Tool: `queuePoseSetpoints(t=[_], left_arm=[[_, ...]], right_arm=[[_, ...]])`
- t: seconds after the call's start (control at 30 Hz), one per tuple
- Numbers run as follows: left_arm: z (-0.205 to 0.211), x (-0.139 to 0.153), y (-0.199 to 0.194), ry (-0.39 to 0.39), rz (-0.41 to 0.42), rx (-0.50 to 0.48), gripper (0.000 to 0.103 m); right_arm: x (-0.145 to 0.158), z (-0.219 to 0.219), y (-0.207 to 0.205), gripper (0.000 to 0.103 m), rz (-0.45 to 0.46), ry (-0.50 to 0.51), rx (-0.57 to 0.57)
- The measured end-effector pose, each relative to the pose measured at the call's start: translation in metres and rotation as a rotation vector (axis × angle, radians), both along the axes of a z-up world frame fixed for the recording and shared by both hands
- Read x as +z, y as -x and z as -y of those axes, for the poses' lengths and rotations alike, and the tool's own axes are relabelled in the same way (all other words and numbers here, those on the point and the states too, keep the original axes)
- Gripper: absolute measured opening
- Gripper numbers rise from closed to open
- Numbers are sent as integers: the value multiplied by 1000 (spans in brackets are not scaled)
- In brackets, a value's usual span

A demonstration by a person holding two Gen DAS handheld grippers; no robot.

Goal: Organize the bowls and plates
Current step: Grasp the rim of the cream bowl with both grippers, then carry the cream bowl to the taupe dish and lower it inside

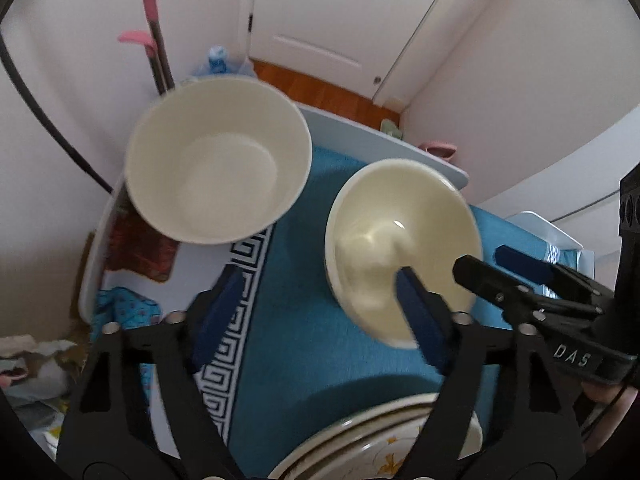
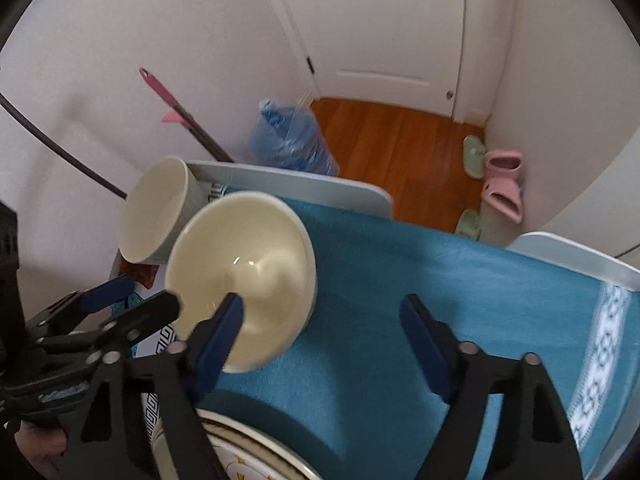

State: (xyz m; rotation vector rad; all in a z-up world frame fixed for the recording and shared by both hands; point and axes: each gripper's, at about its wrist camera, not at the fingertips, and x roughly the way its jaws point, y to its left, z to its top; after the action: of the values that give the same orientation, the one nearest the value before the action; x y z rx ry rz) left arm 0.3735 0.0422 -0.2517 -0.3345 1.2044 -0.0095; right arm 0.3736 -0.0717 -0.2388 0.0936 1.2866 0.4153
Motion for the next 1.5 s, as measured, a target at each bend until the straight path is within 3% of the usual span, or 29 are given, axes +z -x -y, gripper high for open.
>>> queuePoseSetpoints(t=[0.1,0.17,0.2,0.23,0.33,0.63,1.5], left_arm=[[3,-13,-6,-10,-26,-7,57],[5,-20,-9,-5,-44,-8,39],[6,-22,-11,-4,-49,-9,35],[7,-24,-11,3,-49,-15,33],[13,-25,-13,8,-42,-28,24],[28,-18,-12,-59,-15,-67,20],[26,5,-2,-71,26,-97,17]], right_arm=[[-10,-3,-5,58,-22,-22,8],[-16,-6,-9,46,-32,-32,23],[-19,-8,-10,41,-37,-35,34],[-22,-10,-11,28,-46,-35,46],[-24,-13,-12,18,-51,-60,58],[-23,-15,-10,16,-30,-47,67],[-15,-4,-4,10,-1,-54,23]])
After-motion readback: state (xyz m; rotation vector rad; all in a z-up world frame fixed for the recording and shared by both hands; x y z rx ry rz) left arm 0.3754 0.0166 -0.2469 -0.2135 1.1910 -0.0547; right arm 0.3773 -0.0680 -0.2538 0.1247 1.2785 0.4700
